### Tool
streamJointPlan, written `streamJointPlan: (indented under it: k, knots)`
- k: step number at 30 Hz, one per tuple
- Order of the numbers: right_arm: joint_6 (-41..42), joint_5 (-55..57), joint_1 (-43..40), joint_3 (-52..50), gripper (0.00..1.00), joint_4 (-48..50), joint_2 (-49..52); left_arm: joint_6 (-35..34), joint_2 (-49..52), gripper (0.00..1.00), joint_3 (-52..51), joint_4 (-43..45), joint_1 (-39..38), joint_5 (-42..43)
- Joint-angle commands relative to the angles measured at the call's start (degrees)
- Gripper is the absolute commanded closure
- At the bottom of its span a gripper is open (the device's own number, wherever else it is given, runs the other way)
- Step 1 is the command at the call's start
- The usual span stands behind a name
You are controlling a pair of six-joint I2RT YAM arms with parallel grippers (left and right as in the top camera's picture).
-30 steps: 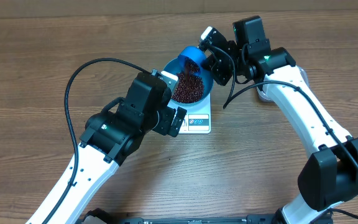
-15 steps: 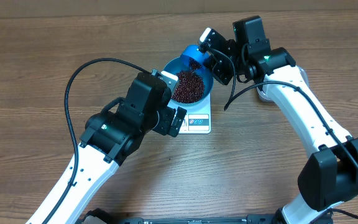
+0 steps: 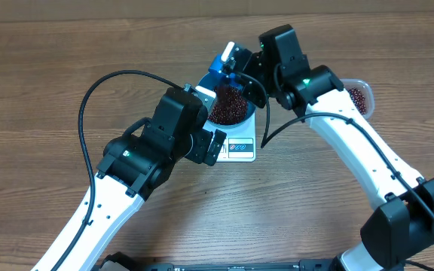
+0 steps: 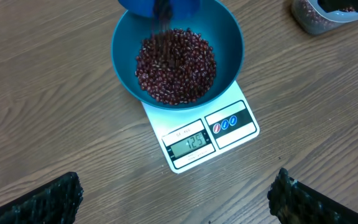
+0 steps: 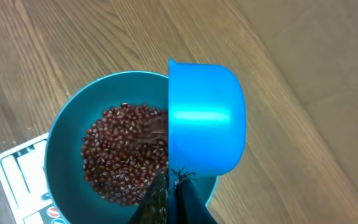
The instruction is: Scoop item into bowl and weigh 150g on scale
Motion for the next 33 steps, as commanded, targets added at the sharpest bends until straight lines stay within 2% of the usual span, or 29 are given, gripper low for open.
streamJointPlan:
  k: [1, 6, 9, 15, 20, 23, 29, 33]
  knots:
    - [-0.5, 5.1, 0.7, 1.2, 0.96, 0.3, -2.0, 1.3, -0.6, 0.01, 1.3, 0.3, 0.0, 0.5]
    - [-0.3, 5.4, 1.1, 1.2, 0.96, 0.4, -2.0, 1.3, -0.6, 0.00, 1.3, 0.3, 0.0, 0.5]
    - [3.1, 5.4, 1.0, 1.2, 0.96, 0.4, -2.1, 1.3, -0.6, 0.01, 1.3, 0.2, 0.0, 0.5]
    - [20.6, 5.2, 0.3, 1.2, 0.96, -0.9, -3.8, 1.3, -0.6, 0.00, 1.3, 0.3, 0.0, 0.5]
    - [28.0, 5.9, -0.1, 1.2, 0.96, -2.9, -8.2, 1.3, -0.6, 0.01, 1.3, 0.3, 0.0, 0.5]
    - [31.5, 10.4, -0.7, 1.2, 0.96, -3.8, -11.0, 1.3, -0.6, 0.01, 1.3, 0.3, 0.0, 0.5]
    - [37.9, 26.9, -4.8, 1.2, 0.96, -8.4, -12.9, 1.3, -0.6, 0.00, 1.3, 0.3, 0.0, 0.5]
    - [40.3, 29.0, -9.6, 1.2, 0.96, -12.9, -11.7, 1.3, -0.6, 0.00, 1.3, 0.3, 0.0, 0.5]
